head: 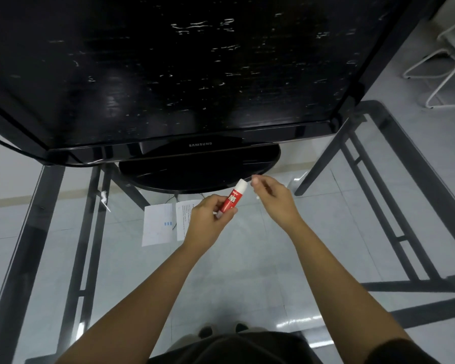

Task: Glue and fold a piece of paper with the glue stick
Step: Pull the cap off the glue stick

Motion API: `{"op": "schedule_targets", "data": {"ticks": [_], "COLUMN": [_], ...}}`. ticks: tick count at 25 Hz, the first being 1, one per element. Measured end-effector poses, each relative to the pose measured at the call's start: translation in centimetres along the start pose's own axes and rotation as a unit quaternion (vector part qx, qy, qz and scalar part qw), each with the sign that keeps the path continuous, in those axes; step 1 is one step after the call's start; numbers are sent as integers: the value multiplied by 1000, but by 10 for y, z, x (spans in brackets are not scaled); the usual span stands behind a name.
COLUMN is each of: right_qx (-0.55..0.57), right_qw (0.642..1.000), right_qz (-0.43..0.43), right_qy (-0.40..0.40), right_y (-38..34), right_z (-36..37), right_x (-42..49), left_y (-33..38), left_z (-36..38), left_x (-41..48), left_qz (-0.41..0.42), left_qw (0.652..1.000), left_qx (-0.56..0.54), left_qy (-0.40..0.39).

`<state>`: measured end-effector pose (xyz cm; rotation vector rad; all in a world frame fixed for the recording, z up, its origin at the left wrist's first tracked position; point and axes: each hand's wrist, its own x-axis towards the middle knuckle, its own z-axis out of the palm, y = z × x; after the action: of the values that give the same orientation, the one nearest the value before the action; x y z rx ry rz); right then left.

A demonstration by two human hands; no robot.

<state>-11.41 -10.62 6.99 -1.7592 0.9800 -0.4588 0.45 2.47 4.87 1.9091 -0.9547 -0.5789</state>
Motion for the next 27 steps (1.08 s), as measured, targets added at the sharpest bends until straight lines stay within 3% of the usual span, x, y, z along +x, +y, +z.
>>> {"op": "schedule_targets", "data": {"ticks": [4, 13, 17, 21, 27], "right_qx": [5, 6, 44, -35, -134], "right_qw": [999, 999, 996, 997, 988], "right_qz": [-38, -39, 3, 3, 70], "right_qy": [-22, -29, 75, 62, 39], "right_y": [-16, -23, -9, 19, 59], "right_z": [-2, -5, -6, -4, 6], "right_x": [-2, 4, 17, 31, 45], "left_y": [12, 13, -3, -14, -19], "left_z": [-2, -6, -9, -12, -18], "left_x": [-1, 2, 0, -1, 13], "left_qz": [56, 92, 42, 24, 11], "left_qw": [998, 986, 989, 992, 996], "left_qx": [25, 129, 136, 118, 93], "left_qy": [19, 49, 31, 28, 11]}}
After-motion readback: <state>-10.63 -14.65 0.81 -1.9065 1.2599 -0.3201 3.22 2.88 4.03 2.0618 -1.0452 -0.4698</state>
